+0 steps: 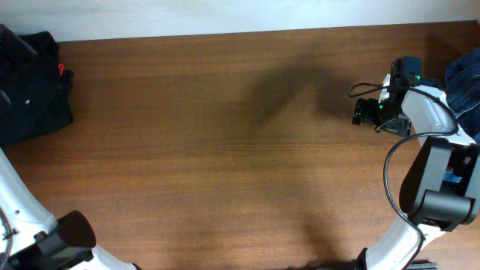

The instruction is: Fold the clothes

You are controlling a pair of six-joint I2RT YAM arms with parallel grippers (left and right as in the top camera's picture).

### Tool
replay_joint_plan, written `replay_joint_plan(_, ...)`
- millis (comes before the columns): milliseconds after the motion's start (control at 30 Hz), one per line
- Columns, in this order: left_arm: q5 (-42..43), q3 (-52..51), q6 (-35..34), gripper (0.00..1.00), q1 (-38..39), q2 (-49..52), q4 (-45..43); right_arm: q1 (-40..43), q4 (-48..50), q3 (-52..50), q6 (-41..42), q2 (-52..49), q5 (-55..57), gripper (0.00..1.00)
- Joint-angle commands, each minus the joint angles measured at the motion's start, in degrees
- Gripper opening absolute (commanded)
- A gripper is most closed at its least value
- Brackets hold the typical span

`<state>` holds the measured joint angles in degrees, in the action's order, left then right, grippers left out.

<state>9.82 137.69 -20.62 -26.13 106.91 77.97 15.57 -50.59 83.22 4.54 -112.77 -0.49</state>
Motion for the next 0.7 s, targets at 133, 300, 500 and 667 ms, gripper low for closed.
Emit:
replay_joint_plan(133, 0.9, -0.61, 0.33, 0.99, 0.37, 1.07, 2.8, 0.22, 0.02, 0.79, 0.37, 1.07, -0.33, 0.99)
replay_joint_plan(300, 0.92, -0.61, 0.33, 0.99, 0.37, 1.07, 2.86, 0.22, 0.02, 0.79, 0.37, 1.07, -0.33, 0.99)
replay_joint_plan(500, 0.9, -0.61, 0.33, 0.99, 0.37, 1.07, 2.91, 0.22, 0.02, 0.79, 0.37, 1.07, -0.33, 0.99)
replay_joint_plan(667, 0.9, -0.61, 0.33, 0.99, 0.37, 1.07, 2.89, 0.26, 0.02, 0.79, 0.37, 0.85, -0.33, 0.99)
